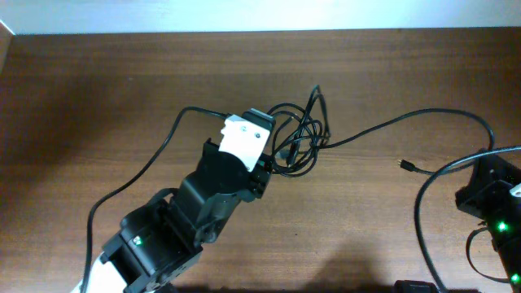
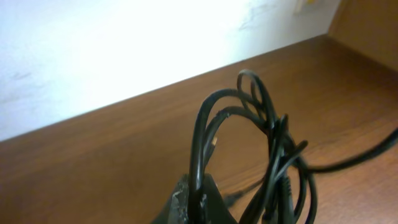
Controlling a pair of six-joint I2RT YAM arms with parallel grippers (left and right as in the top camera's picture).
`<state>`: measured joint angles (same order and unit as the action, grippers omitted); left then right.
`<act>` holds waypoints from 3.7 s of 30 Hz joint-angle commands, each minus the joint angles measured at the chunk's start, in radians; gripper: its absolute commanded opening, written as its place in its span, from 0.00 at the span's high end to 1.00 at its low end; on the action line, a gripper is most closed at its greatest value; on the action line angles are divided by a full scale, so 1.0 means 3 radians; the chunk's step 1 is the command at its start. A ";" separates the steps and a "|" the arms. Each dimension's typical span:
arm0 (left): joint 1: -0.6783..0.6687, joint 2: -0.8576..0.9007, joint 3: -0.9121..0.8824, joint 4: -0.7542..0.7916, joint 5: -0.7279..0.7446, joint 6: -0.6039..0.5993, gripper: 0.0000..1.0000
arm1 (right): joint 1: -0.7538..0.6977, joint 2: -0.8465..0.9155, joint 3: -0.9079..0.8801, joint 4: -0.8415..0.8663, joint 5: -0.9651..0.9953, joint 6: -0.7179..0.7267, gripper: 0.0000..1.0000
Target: Untangle cables
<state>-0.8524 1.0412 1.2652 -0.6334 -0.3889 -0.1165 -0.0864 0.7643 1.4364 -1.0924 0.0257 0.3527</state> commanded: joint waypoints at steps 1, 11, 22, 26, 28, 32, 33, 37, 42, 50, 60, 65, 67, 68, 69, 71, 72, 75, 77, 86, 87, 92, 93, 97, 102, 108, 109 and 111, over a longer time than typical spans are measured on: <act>0.0014 -0.0053 -0.0010 0.0142 0.0346 0.0187 1.00 | -0.0018 -0.0022 0.0075 0.0011 -0.0388 -0.0556 0.56; 0.0014 -0.0053 -0.0009 0.0356 0.0598 0.0295 1.00 | -0.0018 -0.0018 0.0074 -0.0039 -0.1597 -0.1663 0.13; 0.0014 -0.0053 -0.0010 0.0912 0.1092 0.0300 1.00 | -0.0018 0.0131 0.0071 -0.0343 -0.2323 -0.2698 0.08; 0.0014 -0.0053 -0.0009 0.1011 0.1316 0.0300 1.00 | -0.0018 0.0266 0.0071 -0.0474 -0.2660 -0.3258 0.01; 0.0014 -0.0053 -0.0010 0.1025 0.1401 0.0300 1.00 | -0.0018 0.0354 0.0071 -0.0542 -0.2771 -0.3438 0.01; 0.0014 -0.0053 -0.0010 0.1083 0.1565 0.0291 1.00 | -0.0018 0.0562 0.0071 -0.0609 -0.2772 -0.3446 0.01; 0.0014 -0.0052 -0.0010 0.1118 0.1603 0.0290 1.00 | -0.0018 0.0603 0.0071 -0.0629 -0.2772 -0.3446 0.01; 0.0014 -0.0053 -0.0010 0.1256 0.1607 0.0290 1.00 | -0.0018 0.0768 0.0071 -0.0829 -0.2893 -0.3683 0.01; 0.0014 -0.0050 -0.0010 0.1466 0.1794 0.0289 1.00 | -0.0018 0.0926 0.0071 -0.0927 -0.3000 -0.3806 0.01; 0.0014 -0.0047 -0.0009 0.1603 0.1961 0.0172 1.00 | -0.0015 0.1068 0.0071 -0.0950 -0.3094 -0.3806 0.07; 0.0014 -0.0045 -0.0010 0.1596 0.1783 0.0128 1.00 | -0.0015 0.1073 0.0071 -0.0974 -0.3091 -0.3777 0.93; 0.0014 -0.0043 -0.0010 0.1367 0.1413 0.0128 1.00 | -0.0018 0.1048 0.0075 -0.0950 -0.3109 -0.3643 0.96; 0.0014 -0.0043 -0.0010 0.1237 0.1283 0.0128 1.00 | -0.0018 0.1013 0.0075 -0.0899 -0.3118 -0.3550 0.96; 0.0014 -0.0039 -0.0010 0.1172 0.1202 0.0128 1.00 | -0.0018 0.0988 0.0075 -0.0861 -0.3118 -0.3492 0.96; 0.0014 -0.0032 -0.0010 0.1085 0.1090 0.0128 1.00 | -0.0018 0.0946 0.0075 -0.0783 -0.3119 -0.3389 0.96; 0.0015 0.0004 -0.0010 0.0876 0.0910 0.0127 1.00 | -0.0018 0.0834 0.0075 -0.0554 -0.3117 -0.3123 0.96; 0.0014 0.0023 -0.0010 0.0774 0.0865 0.0127 1.00 | -0.0018 0.0776 0.0075 -0.0437 -0.3117 -0.3001 0.96; 0.0015 0.0065 -0.0010 0.0561 0.0804 0.0127 1.00 | -0.0018 0.0617 0.0075 -0.0114 -0.3100 -0.2678 0.96; 0.0015 0.0084 -0.0010 0.0453 0.0715 0.0126 1.00 | -0.0019 0.0509 0.0075 0.0113 -0.3001 -0.2415 0.96; 0.0015 0.0107 -0.0010 0.0113 0.0365 -0.0018 1.00 | -0.0018 0.0209 0.0075 0.0398 -0.1137 -0.1176 0.96; 0.0015 0.0107 -0.0010 0.0114 0.0346 -0.0024 1.00 | -0.0018 0.0206 0.0075 0.0360 -0.0956 -0.1090 0.96; 0.0014 0.0106 -0.0010 0.0189 0.0347 -0.0024 1.00 | -0.0018 0.0207 0.0075 0.0154 -0.0556 -0.0973 0.55; 0.0015 0.0103 -0.0010 0.0216 0.0348 -0.0024 1.00 | -0.0018 0.0207 0.0075 0.0116 -0.0501 -0.0973 0.42; 0.0014 0.0099 -0.0010 0.0352 0.0367 -0.0024 1.00 | -0.0018 0.0207 0.0075 0.0062 -0.0455 -0.0973 0.41; 0.0014 0.0100 -0.0010 0.0490 0.0530 -0.0020 1.00 | -0.0018 0.0207 0.0075 0.0046 -0.0473 -0.0975 0.34; 0.0014 0.0100 -0.0010 0.0769 0.0910 -0.0008 1.00 | -0.0018 0.0216 0.0074 -0.0032 -0.0991 -0.1366 0.27; 0.0014 0.0100 -0.0010 0.0820 0.0983 -0.0008 1.00 | -0.0018 0.0224 0.0074 -0.0043 -0.1125 -0.1469 0.25; 0.0014 0.0099 -0.0009 0.0944 0.1120 -0.0006 1.00 | -0.0018 0.0252 0.0074 -0.0093 -0.1343 -0.1685 0.22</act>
<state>-0.8505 1.0767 1.2583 -0.3988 -0.1520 -0.1272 -0.0872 0.8345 1.4437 -1.1053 -0.2401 -0.0338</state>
